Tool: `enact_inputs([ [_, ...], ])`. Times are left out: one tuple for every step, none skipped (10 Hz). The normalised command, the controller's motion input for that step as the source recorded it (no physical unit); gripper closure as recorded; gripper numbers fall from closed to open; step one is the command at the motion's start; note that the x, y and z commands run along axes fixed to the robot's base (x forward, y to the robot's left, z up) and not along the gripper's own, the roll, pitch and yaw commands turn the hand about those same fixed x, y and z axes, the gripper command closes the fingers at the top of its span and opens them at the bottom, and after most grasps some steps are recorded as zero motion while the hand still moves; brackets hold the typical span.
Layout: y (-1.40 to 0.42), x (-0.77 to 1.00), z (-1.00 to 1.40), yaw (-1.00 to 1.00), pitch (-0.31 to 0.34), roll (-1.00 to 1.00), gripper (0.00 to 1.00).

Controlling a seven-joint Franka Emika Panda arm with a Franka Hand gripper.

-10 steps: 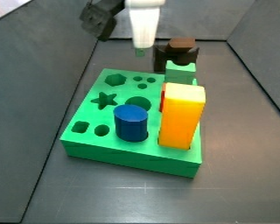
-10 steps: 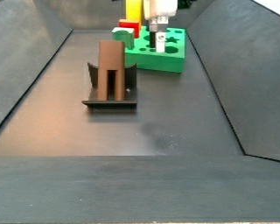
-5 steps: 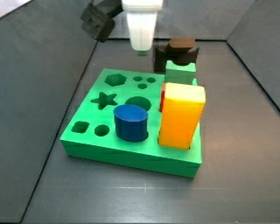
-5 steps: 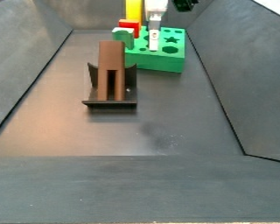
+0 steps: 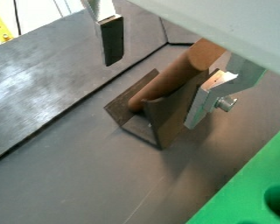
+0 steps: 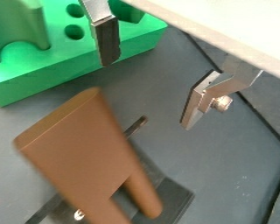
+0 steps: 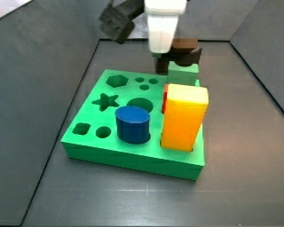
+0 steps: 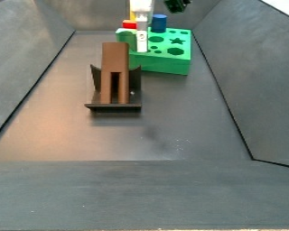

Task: Pick up the square-circle object. Move up. Rotate the square-circle object. Place the square-circle object on the fixture. Regrasp the square-circle object. Move to above the board. Insert the square-circle object.
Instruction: Regrasp the square-circle object.

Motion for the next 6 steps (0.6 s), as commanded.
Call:
enact_inputs([
  [-0.02, 1.00, -0.02, 0.05, 0.139, 0.07, 0.00],
  [-0.02, 1.00, -0.02, 0.04, 0.135, 0.06, 0.00],
  [-0.02, 0.95, -0.01, 0.03, 0.139, 0.06, 0.00],
  [-0.02, 0.86, -0.01, 0.03, 0.143, 0.06, 0.00],
  [-0.02, 0.78, -0.01, 0.03, 0.145, 0.06, 0.00],
  [-0.02, 0.70, -0.01, 0.03, 0.152, 0.06, 0.00],
])
